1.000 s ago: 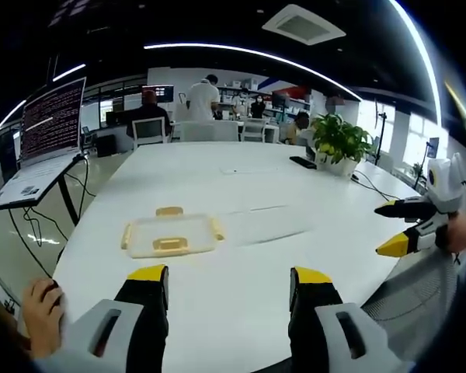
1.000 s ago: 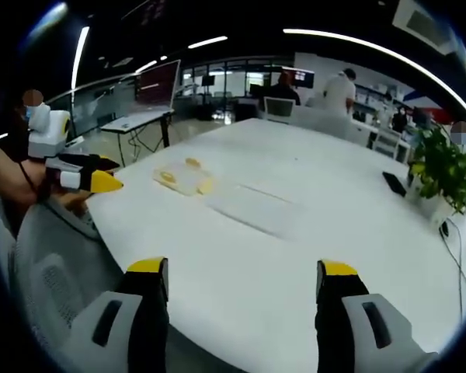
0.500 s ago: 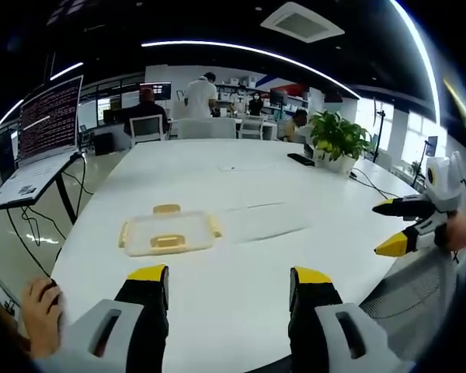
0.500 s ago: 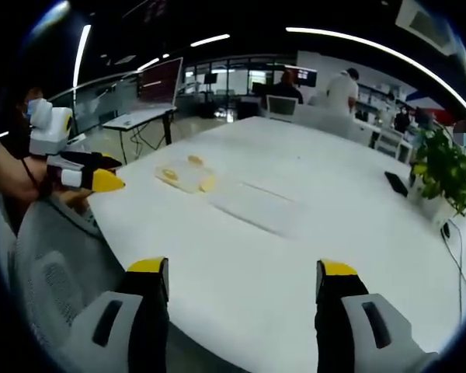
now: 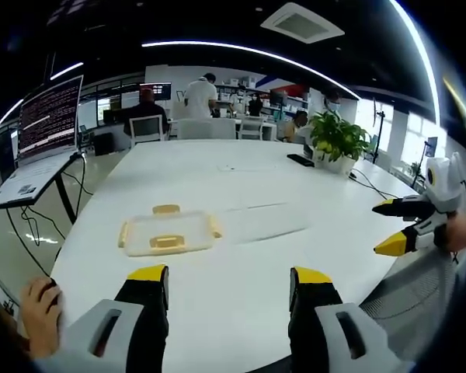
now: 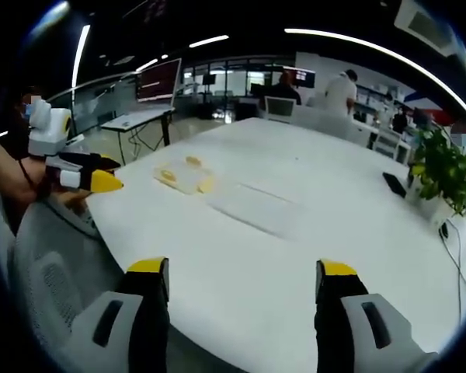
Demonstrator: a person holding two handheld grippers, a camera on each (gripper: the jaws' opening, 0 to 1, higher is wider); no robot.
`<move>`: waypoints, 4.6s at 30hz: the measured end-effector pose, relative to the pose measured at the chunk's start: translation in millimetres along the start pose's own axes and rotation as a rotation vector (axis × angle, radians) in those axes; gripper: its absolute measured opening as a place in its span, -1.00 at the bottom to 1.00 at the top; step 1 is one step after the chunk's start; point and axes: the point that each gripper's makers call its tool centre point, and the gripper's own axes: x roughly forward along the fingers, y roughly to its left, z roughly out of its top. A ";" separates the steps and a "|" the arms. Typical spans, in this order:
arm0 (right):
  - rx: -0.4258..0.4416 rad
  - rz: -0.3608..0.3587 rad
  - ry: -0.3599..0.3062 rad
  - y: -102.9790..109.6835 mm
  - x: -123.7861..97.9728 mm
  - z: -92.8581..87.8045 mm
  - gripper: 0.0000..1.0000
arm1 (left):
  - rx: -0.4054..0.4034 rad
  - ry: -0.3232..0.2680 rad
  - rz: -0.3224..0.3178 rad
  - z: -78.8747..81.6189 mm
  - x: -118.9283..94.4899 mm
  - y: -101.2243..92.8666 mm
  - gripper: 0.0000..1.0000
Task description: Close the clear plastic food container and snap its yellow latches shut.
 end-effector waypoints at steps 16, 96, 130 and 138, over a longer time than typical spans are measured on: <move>-0.005 -0.008 0.011 -1.5 0.5 -1.9 0.48 | 0.002 0.006 -0.005 -1.2 1.2 -0.6 0.16; -0.198 0.252 0.092 28.1 113.1 70.6 0.47 | 0.122 0.160 -0.132 -8.7 63.0 80.4 0.14; -0.520 0.485 0.125 66.1 206.7 126.8 0.50 | 0.546 0.277 -0.324 23.9 112.3 142.1 0.17; -0.550 0.530 0.156 76.8 224.7 121.1 0.51 | 0.635 0.303 -0.388 26.3 121.2 153.7 0.19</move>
